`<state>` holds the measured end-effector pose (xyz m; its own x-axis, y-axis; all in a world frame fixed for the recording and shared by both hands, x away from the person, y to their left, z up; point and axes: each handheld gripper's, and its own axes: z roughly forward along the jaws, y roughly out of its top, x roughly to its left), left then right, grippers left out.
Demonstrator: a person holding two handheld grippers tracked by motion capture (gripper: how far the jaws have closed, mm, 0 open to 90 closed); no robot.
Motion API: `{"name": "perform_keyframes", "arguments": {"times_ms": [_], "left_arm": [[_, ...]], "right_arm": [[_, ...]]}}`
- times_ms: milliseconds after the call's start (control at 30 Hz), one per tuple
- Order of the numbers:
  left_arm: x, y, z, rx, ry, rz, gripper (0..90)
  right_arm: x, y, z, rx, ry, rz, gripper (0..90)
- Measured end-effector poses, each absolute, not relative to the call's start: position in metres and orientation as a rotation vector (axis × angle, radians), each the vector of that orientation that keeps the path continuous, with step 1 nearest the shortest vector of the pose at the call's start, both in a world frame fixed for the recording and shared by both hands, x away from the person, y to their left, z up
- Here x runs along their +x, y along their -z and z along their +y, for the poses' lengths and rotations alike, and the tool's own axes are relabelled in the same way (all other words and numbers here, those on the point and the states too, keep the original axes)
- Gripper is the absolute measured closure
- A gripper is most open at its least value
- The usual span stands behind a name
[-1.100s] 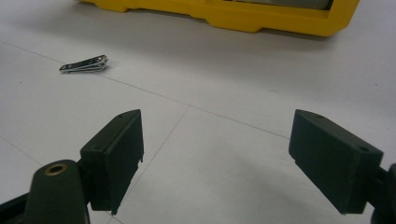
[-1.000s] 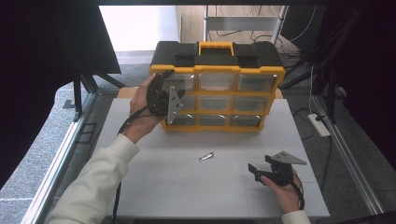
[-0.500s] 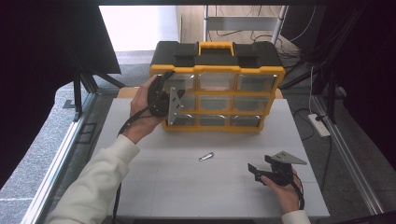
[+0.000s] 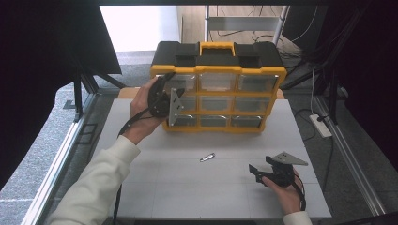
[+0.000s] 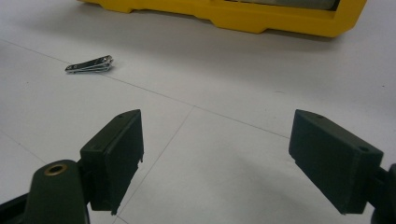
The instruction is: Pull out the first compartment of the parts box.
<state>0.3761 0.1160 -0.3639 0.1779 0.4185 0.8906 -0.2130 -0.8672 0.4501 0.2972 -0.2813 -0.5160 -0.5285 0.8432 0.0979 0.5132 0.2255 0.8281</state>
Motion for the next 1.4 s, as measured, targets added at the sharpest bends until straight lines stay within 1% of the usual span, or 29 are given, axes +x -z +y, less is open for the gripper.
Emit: {"name": "perform_keyframes", "arguments": {"times_ms": [167,300,667,833,1000,1200,1400], "left_arm": [[0.3758,0.3633,0.1165,1.975,-1.762,0.187,40.0],[0.3754,0.3637,0.1172,1.962,-1.797,0.179,46.6],[0.3751,0.3635,0.1182,1.942,-1.862,0.158,58.6],[0.3748,0.3639,0.1175,1.937,-1.911,0.143,65.5],[0.3747,0.3630,0.1179,1.928,-1.921,0.146,69.9],[0.3738,0.3652,0.1163,1.915,-1.979,0.123,72.3],[0.3736,0.3654,0.1172,1.909,-1.974,0.120,72.4]], "right_arm": [[0.2973,0.5159,-0.2822,1.256,-1.223,2.130,18.0],[0.2971,0.5158,-0.2815,1.256,-1.220,2.130,18.0],[0.2972,0.5158,-0.2821,1.256,-1.224,2.130,18.0],[0.2972,0.5158,-0.2823,1.256,-1.224,2.128,18.0],[0.2971,0.5157,-0.2822,1.254,-1.223,2.128,18.0],[0.2970,0.5156,-0.2825,1.255,-1.224,2.126,18.0],[0.2970,0.5156,-0.2829,1.260,-1.227,2.124,18.0]]}}
